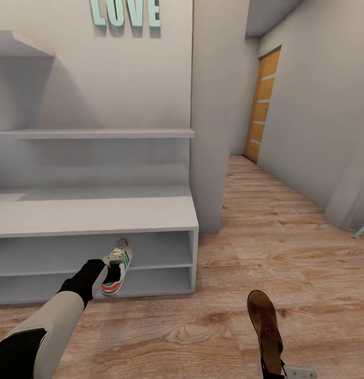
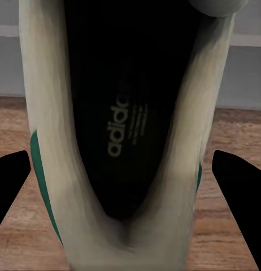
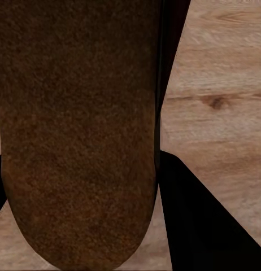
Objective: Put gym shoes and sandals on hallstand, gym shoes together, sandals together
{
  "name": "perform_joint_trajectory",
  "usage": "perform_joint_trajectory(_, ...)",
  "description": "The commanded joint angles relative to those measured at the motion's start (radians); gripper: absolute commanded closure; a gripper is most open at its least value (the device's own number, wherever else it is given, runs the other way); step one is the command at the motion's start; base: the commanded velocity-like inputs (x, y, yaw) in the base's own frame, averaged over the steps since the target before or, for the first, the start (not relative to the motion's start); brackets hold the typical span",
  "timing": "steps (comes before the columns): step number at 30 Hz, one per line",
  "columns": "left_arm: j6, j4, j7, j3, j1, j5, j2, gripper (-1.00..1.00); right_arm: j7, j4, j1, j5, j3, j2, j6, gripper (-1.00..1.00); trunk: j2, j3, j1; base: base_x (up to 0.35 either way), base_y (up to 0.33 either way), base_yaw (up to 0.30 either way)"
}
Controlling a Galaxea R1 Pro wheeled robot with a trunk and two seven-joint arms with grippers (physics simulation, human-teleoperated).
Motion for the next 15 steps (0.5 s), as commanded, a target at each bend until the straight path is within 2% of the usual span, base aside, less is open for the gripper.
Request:
perform_joint_trajectory(1,0.005,-0.001,-0.002,0.006,0.0,-0.008,-0.001,1.0,0.0,0.0,0.0,-0.008,0.002,0.0,-0.003,1.0,0.0,-0.001,0.0,0.258,0.078,0.0)
perform_joint_trajectory(4,0.004,0.0,-0.002,0.007,0.0,-0.008,-0.001,1.0,0.0,0.0,0.0,-0.008,0.002,0.0,-0.003,1.0,0.0,-0.001,0.0,0.189,0.049,0.0)
perform_joint_trajectory(11,0.003,0.0,-0.003,0.008,0.0,-0.006,-0.002,1.0,0.0,0.0,0.0,-0.008,0.002,0.0,-0.003,1.0,0.0,-0.001,0.0,0.064,0.004,0.0)
perform_joint_trajectory(15,0.002,-0.001,-0.003,0.008,0.0,-0.006,-0.002,1.0,0.0,0.0,0.0,-0.008,0.002,0.0,-0.003,1.0,0.0,-0.001,0.0,0.239,0.0,0.0)
